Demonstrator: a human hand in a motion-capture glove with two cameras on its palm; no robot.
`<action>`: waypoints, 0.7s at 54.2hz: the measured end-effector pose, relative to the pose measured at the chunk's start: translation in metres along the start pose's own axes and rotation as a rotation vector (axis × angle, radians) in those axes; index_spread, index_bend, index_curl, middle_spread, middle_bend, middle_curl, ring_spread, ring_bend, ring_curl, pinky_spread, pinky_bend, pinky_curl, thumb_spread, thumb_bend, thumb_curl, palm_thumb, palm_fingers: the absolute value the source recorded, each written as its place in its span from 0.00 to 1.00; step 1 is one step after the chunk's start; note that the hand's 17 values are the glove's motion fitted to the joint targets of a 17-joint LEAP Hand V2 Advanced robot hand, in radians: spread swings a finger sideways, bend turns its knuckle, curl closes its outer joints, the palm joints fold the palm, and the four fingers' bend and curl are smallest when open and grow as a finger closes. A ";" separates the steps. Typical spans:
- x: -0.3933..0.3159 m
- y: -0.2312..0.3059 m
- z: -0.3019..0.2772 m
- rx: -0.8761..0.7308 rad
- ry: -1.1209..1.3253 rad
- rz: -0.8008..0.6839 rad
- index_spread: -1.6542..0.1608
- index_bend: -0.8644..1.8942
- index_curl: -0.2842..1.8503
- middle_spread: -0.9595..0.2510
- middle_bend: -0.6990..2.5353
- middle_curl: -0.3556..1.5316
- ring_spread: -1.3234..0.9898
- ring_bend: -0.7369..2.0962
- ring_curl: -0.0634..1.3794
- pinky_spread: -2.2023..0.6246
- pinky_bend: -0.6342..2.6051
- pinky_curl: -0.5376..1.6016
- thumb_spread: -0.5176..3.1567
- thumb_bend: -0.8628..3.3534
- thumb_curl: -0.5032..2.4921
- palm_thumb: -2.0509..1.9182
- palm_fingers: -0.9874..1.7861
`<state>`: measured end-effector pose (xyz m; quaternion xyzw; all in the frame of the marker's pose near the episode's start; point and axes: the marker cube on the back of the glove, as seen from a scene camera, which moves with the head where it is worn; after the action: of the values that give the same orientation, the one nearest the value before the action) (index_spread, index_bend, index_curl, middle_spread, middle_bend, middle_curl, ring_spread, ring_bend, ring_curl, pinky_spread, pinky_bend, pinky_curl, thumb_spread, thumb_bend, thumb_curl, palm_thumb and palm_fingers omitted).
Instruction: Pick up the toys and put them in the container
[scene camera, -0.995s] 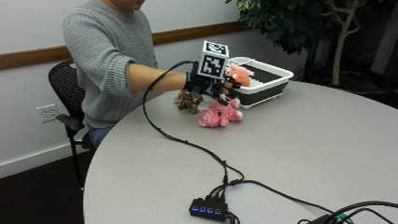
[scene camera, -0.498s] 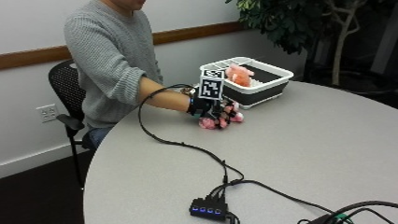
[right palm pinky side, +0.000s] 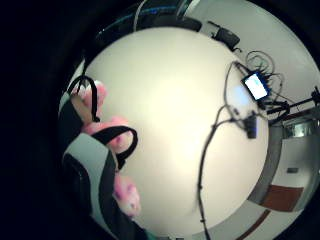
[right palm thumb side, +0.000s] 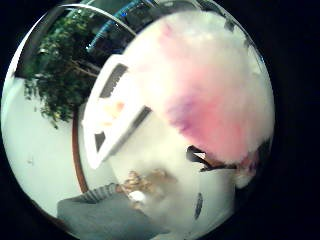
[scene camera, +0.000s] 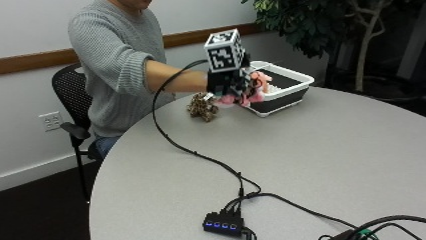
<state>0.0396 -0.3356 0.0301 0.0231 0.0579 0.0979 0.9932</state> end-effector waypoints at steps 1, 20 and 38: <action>-0.002 -0.003 -0.011 0.013 -0.032 0.018 0.65 0.44 0.21 0.56 0.45 0.43 0.40 0.63 0.39 0.63 0.50 0.42 0.41 0.26 0.40 0.69 0.73; -0.074 -0.042 -0.062 0.043 -0.136 -0.106 0.64 0.43 0.24 0.56 0.45 0.45 0.39 0.61 0.41 0.63 0.47 0.43 0.32 0.25 0.47 0.69 0.74; -0.313 -0.095 -0.021 -0.013 -0.171 -0.437 0.63 0.39 0.26 0.56 0.43 0.46 0.38 0.60 0.41 0.63 0.46 0.44 0.27 0.25 0.52 0.69 0.73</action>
<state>-0.2493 -0.4899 0.0386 0.0118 -0.0235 -0.1214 0.9923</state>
